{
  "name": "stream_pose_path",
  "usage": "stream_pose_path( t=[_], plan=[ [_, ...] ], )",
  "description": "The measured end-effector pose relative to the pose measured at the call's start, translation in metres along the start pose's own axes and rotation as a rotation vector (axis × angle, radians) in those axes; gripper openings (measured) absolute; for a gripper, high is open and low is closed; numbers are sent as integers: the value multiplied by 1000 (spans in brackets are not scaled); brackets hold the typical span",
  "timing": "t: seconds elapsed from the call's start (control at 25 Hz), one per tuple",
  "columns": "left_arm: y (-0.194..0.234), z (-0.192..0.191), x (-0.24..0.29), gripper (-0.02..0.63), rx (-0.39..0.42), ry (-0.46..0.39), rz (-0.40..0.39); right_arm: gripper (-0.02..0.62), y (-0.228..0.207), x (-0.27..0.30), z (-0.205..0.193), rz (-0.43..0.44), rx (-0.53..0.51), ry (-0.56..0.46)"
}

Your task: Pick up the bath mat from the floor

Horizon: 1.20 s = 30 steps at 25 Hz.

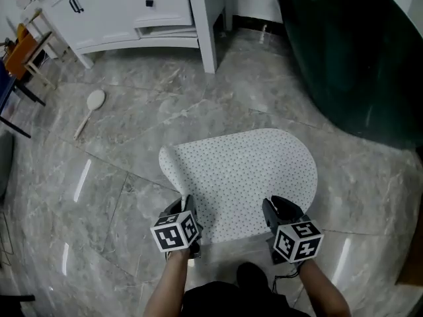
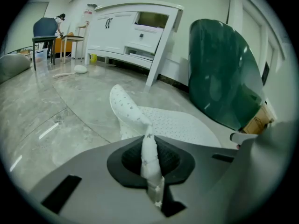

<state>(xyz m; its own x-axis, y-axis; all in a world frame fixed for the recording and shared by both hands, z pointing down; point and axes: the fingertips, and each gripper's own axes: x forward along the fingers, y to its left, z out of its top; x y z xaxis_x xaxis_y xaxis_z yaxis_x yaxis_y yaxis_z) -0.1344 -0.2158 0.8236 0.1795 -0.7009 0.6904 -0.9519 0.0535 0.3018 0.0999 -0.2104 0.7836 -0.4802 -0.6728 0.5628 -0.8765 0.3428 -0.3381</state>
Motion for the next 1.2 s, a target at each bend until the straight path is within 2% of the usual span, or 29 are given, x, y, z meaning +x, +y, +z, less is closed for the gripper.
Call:
stream_pose_path(
  t=[0.28, 0.64, 1.0, 1.2],
  plan=[
    [-71, 9, 22, 21, 45, 4, -100, 98, -77, -37, -1, -130, 96, -43],
    [-140, 3, 51, 23, 96, 31, -202, 98, -175, -59, -6, -330, 80, -15],
    [-160, 2, 64, 23, 98, 49, -234, 100, -231, -26, -13, -368, 12, 127],
    [-156, 3, 65, 23, 103, 44, -248, 159, -247, 6, -18, -326, 25, 235]
  ],
)
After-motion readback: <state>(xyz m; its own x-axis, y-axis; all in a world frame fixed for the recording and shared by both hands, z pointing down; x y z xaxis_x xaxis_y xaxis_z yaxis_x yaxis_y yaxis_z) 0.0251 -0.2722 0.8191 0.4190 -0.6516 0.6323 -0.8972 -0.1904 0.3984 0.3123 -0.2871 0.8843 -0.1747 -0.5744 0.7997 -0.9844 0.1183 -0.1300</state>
